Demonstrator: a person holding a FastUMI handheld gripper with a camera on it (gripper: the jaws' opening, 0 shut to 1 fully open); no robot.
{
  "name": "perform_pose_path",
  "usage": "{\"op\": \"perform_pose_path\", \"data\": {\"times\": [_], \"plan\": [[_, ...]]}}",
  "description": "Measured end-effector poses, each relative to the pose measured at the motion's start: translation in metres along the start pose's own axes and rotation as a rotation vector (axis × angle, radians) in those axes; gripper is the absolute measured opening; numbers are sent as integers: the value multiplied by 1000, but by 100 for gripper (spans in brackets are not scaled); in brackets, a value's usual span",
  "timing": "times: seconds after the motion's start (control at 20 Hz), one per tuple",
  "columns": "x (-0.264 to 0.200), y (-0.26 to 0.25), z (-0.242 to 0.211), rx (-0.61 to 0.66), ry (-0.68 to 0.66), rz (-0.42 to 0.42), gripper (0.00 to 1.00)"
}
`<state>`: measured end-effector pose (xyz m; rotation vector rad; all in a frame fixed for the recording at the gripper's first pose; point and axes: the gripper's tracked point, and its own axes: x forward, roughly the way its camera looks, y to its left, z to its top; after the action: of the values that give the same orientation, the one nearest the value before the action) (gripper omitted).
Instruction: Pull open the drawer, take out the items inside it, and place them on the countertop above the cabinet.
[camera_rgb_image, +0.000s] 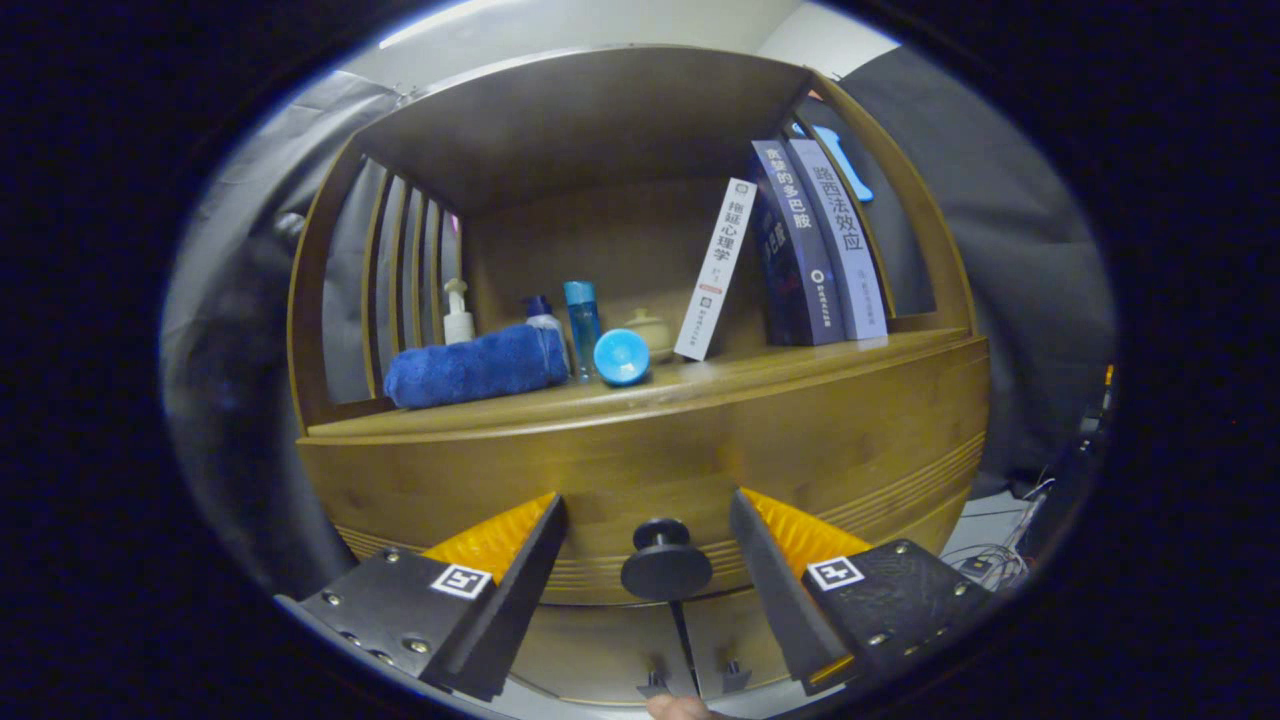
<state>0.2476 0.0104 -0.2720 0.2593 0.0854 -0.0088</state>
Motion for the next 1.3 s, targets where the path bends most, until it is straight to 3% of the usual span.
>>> {"op": "perform_pose_path", "data": {"times": [0.25, 0.5, 0.65, 0.8, 1.3], "plan": [[-29, 3, -11, -27, 69, 25, 99], [-82, 8, 15, -95, 68, 64, 99], [-121, -16, 26, -169, 54, -5, 99], [-160, -14, 36, -170, 42, 9, 99], [-214, -4, 148, -170, -60, 47, 99]]}}
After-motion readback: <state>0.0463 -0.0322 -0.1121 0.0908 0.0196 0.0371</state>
